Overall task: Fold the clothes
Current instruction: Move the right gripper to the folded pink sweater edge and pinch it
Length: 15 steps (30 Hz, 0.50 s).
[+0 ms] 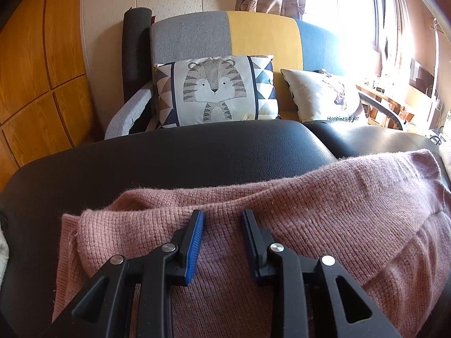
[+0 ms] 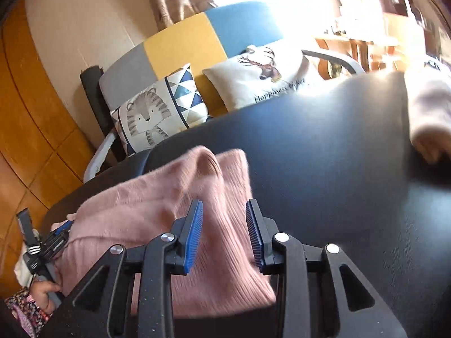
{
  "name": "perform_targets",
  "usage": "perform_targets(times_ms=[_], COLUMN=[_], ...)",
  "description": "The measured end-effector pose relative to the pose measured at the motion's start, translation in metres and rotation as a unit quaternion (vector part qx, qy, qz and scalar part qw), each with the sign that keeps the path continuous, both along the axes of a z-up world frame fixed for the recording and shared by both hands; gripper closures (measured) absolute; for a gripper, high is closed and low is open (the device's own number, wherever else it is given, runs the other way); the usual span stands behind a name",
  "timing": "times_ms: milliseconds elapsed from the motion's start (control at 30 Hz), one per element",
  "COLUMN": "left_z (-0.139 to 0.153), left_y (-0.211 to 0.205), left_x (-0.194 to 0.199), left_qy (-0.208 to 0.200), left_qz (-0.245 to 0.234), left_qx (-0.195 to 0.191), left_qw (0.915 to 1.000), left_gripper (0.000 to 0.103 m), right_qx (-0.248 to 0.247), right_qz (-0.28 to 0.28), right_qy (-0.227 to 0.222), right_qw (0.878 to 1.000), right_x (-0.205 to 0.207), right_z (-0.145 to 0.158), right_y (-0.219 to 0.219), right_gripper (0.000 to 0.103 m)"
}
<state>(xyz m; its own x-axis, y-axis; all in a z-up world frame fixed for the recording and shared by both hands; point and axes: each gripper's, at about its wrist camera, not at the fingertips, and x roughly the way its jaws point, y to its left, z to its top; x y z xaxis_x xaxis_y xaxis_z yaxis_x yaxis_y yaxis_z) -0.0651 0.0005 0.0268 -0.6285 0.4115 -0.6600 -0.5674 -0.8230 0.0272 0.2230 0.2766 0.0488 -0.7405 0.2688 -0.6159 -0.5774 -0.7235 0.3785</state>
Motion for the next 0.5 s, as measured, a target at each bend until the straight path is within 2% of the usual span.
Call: perform_targets(times_ms=[100, 200, 267, 300, 367, 400, 500], left_z=[0.002, 0.011, 0.025, 0.032, 0.044, 0.048, 0.052], left_y=[0.004, 0.011, 0.018, 0.021, 0.037, 0.049, 0.091], left_x=[0.002, 0.005, 0.017, 0.026, 0.045, 0.056, 0.087], left_qy=[0.002, 0.001, 0.010, 0.015, 0.023, 0.031, 0.066], left_qz=[0.001, 0.008, 0.024, 0.024, 0.000, -0.020, -0.092], left_qx=[-0.012, -0.041, -0.033, -0.015, 0.012, 0.011, -0.020], left_qw=[0.9999, 0.9991, 0.9991, 0.9995, 0.9997, 0.9993, 0.9934], left_gripper=[0.075, 0.075, 0.076, 0.076, 0.076, 0.076, 0.075], right_qx=[0.004, 0.019, 0.028, 0.032, 0.015, 0.004, -0.011], right_qz=[0.012, 0.025, 0.034, 0.038, 0.046, 0.053, 0.067], right_qy=[-0.009, -0.013, -0.016, -0.017, -0.008, -0.005, -0.014], right_qw=[1.000, 0.999, 0.999, 0.999, 0.999, 0.999, 0.998], right_x=[0.016, 0.015, 0.015, 0.014, 0.003, -0.003, -0.027], right_z=[-0.006, -0.009, -0.011, -0.012, -0.013, -0.015, -0.016], right_y=[-0.010, -0.017, -0.021, -0.022, -0.012, -0.006, 0.009], right_gripper=[0.069, 0.071, 0.071, 0.071, 0.071, 0.071, 0.071])
